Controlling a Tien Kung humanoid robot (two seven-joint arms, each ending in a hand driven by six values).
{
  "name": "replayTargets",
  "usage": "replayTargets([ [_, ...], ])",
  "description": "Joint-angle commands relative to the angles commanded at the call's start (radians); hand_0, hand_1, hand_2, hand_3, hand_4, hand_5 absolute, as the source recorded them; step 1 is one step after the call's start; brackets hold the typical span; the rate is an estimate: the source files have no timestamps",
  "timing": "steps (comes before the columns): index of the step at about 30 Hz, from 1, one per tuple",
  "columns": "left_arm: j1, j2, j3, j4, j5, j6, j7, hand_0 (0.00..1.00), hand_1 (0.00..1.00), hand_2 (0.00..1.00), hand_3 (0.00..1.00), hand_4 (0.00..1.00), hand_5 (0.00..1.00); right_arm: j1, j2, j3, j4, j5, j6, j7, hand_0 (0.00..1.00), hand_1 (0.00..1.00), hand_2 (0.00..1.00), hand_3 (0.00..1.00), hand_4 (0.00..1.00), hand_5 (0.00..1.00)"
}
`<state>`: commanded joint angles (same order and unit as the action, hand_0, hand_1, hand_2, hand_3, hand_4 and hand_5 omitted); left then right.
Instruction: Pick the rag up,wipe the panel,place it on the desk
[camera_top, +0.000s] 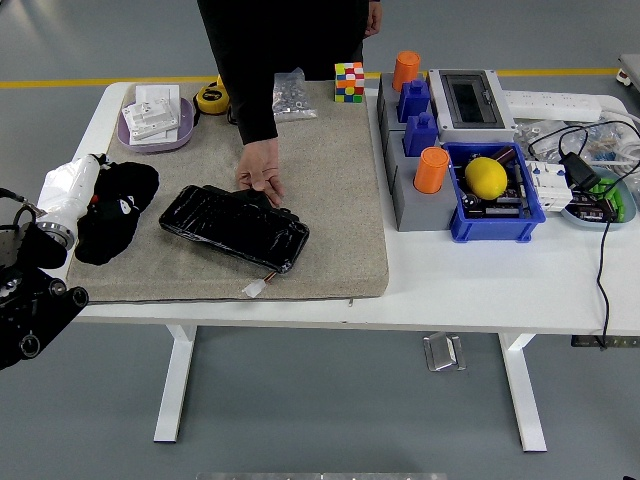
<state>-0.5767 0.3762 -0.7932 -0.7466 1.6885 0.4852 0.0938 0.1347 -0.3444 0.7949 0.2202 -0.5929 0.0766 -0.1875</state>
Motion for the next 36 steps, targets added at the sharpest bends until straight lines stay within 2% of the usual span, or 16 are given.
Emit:
replayTargets([
  [3,0.0,-0.004,0.007,0.029,-0.045,0.008,-0.02,0.219,0.191,0.523,0.445,0.28,0.002,0.0,0.0,-0.003,0.0,0.002,0.0,-0.001,0.717,0.622,0.666,0.582,0.974,0.544],
  [4,0.001,-0.005,0.008,0.035,-0.061,0.007,-0.026,0.255,0.272,0.54,0.501,0.278,0.002,0.0,0.0,-0.003,0.0,0.002,0.0,-0.001,0.717,0.621,0.666,0.582,0.974,0.544],
  [9,0.002,-0.011,0.002,0.053,-0.073,-0.004,-0.034,0.255,0.272,0.54,0.501,0.278,0.002,-0.002,0.0,-0.005,-0.001,0.002,-0.001,-0.002,0.717,0.621,0.666,0.582,0.974,0.544],
  [10,0.002,-0.012,0.003,0.056,-0.078,-0.008,-0.034,0.279,0.371,0.553,0.527,0.386,0.002,-0.002,0.001,-0.005,0.0,0.002,-0.001,-0.002,0.717,0.622,0.666,0.582,0.975,0.544],
  [15,0.006,-0.013,0.009,0.056,-0.081,-0.042,-0.029,0.279,0.371,0.553,0.527,0.386,0.002,-0.004,0.003,-0.004,0.0,-0.001,-0.002,-0.001,0.717,0.622,0.666,0.582,0.975,0.544],
  [16,0.005,-0.014,0.01,0.057,-0.081,-0.046,-0.027,0.314,0.516,0.66,0.537,0.52,0.002,-0.004,0.003,-0.005,0.0,-0.001,-0.002,-0.001,0.716,0.62,0.666,0.582,0.975,0.546],
  [21,0.007,-0.014,0.02,0.067,-0.1,-0.083,-0.012,0.314,0.516,0.66,0.537,0.52,0.002,-0.005,0.004,-0.003,0.0,-0.002,-0.003,-0.001,0.716,0.62,0.666,0.582,0.975,0.546],
  [22,0.008,-0.013,0.021,0.067,-0.104,-0.089,-0.014,0.33,0.645,0.809,0.565,0.692,0.095,-0.005,0.004,-0.004,0.0,-0.002,-0.003,-0.001,0.718,0.621,0.666,0.581,0.975,0.545],
  [27,0.011,-0.012,0.017,0.069,-0.11,-0.103,-0.013,0.33,0.645,0.809,0.565,0.692,0.095,-0.008,0.004,-0.004,-0.001,-0.003,-0.004,-0.001,0.718,0.621,0.666,0.581,0.975,0.545],
  [28,0.013,-0.012,0.015,0.068,-0.11,-0.104,-0.012,0.364,0.727,0.824,0.66,0.806,0.227,-0.008,0.004,-0.005,-0.002,-0.003,-0.005,0.0,0.718,0.622,0.666,0.581,0.975,0.546],
  [33,0.016,-0.007,0.008,0.06,-0.121,-0.108,-0.017,0.364,0.727,0.824,0.66,0.806,0.227,-0.009,0.006,-0.004,-0.001,-0.005,-0.005,0.0,0.718,0.622,0.666,0.581,0.975,0.546],
  [34,0.016,-0.006,0.006,0.058,-0.123,-0.108,-0.018,0.375,0.737,0.829,0.769,0.869,0.332,-0.009,0.007,-0.004,-0.001,-0.006,-0.005,0.0,0.717,0.618,0.666,0.582,0.974,0.546],
  [36,0.017,-0.005,0.001,0.055,-0.126,-0.11,-0.017,0.375,0.737,0.829,0.769,0.869,0.332,-0.01,0.008,-0.002,-0.002,-0.006,-0.005,0.0,0.717,0.618,0.666,0.582,0.974,0.546],
])
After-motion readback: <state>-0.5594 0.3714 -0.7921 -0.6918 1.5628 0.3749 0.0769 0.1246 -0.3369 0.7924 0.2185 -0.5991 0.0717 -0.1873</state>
